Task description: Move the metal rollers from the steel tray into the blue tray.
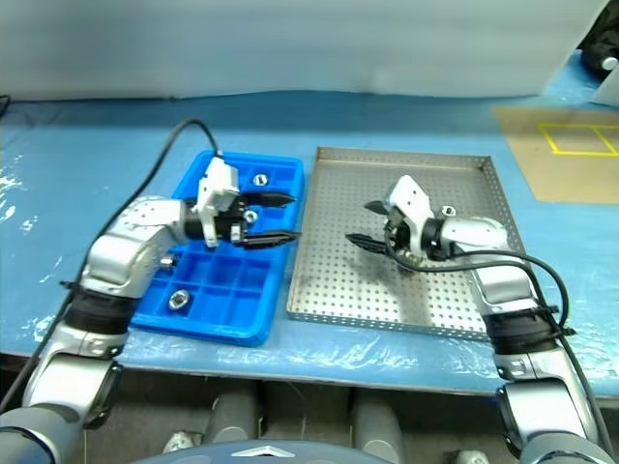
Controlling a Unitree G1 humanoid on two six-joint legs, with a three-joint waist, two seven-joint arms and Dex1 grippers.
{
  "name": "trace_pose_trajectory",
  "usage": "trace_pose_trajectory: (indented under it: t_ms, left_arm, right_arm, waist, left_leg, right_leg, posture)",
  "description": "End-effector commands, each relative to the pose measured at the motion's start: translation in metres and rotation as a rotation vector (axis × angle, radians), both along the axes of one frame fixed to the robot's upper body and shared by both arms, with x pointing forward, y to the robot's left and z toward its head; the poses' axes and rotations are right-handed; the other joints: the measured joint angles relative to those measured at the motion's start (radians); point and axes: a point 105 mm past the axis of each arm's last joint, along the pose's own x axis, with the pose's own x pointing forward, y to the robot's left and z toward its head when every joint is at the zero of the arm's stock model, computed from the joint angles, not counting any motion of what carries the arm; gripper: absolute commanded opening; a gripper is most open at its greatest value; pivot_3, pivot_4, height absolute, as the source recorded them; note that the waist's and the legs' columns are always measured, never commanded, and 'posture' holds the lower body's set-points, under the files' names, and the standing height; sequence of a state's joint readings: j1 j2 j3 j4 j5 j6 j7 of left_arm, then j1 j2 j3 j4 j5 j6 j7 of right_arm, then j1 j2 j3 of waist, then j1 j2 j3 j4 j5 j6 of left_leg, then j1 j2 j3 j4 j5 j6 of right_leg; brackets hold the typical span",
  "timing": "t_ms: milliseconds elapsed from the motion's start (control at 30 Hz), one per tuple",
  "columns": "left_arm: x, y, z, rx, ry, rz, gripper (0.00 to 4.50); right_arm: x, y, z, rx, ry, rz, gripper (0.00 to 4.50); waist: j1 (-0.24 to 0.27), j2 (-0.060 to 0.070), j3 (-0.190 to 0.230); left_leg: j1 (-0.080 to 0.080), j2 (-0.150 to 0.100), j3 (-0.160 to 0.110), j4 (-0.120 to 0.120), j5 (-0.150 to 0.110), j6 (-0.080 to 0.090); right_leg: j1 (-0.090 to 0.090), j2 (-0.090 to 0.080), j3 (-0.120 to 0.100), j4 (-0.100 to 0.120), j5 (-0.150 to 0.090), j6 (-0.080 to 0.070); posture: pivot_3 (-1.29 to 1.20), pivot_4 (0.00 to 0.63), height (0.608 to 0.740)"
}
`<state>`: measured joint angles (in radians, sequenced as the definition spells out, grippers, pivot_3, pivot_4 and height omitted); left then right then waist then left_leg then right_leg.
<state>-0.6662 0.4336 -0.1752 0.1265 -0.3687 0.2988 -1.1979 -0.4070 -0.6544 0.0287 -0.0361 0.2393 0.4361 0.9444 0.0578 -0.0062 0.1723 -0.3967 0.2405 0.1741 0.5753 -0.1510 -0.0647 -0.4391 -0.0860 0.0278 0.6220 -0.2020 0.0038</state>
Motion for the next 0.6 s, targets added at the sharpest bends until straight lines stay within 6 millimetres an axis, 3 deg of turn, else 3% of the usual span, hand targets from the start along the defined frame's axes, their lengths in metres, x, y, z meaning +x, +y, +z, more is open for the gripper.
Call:
trace_pose_trajectory:
  t_ms: [33, 267, 400, 600]
  left_arm:
    - [0.004, -0.015, -0.007, 0.036, -0.028, -0.089, 3.69]
    - [0.008, -0.026, -0.012, 0.029, -0.022, -0.135, 3.69]
    - [0.010, -0.022, -0.014, 0.033, -0.020, -0.125, 3.69]
    - [0.010, -0.015, -0.016, 0.037, -0.016, -0.102, 3.69]
  right_arm:
    - [-0.004, -0.026, 0.012, 0.032, -0.059, -0.135, 3.99]
    - [-0.016, -0.050, -0.014, 0.058, 0.003, -0.270, 3.99]
    - [-0.014, -0.051, -0.035, 0.054, 0.053, -0.296, 3.99]
    - [-0.006, -0.048, -0.049, 0.044, 0.082, -0.296, 3.99]
  waist:
    - [-0.015, 0.000, 0.000]
    - [-0.049, 0.000, 0.000]
    - [-0.057, 0.000, 0.000]
    - [-0.059, 0.000, 0.000]
  left_leg:
    - [0.000, 0.000, 0.000, 0.000, -0.001, 0.001]
    - [0.001, -0.001, 0.002, 0.001, -0.004, 0.006]
    - [0.002, -0.001, 0.002, 0.001, -0.004, 0.006]
    - [0.002, -0.001, 0.002, 0.001, -0.005, 0.008]
  right_leg:
    - [0.000, 0.000, 0.000, 0.000, 0.000, 0.000]
    - [0.000, 0.000, 0.001, -0.001, 0.000, 0.000]
    - [0.001, 0.000, 0.001, -0.001, 0.000, 0.000]
    - [0.002, -0.001, 0.001, -0.002, 0.000, 0.000]
  posture:
    - [-0.30, 0.150, 0.740]
    - [-0.34, 0.150, 0.740]
    - [-0.33, 0.150, 0.740]
    - [-0.31, 0.150, 0.740]
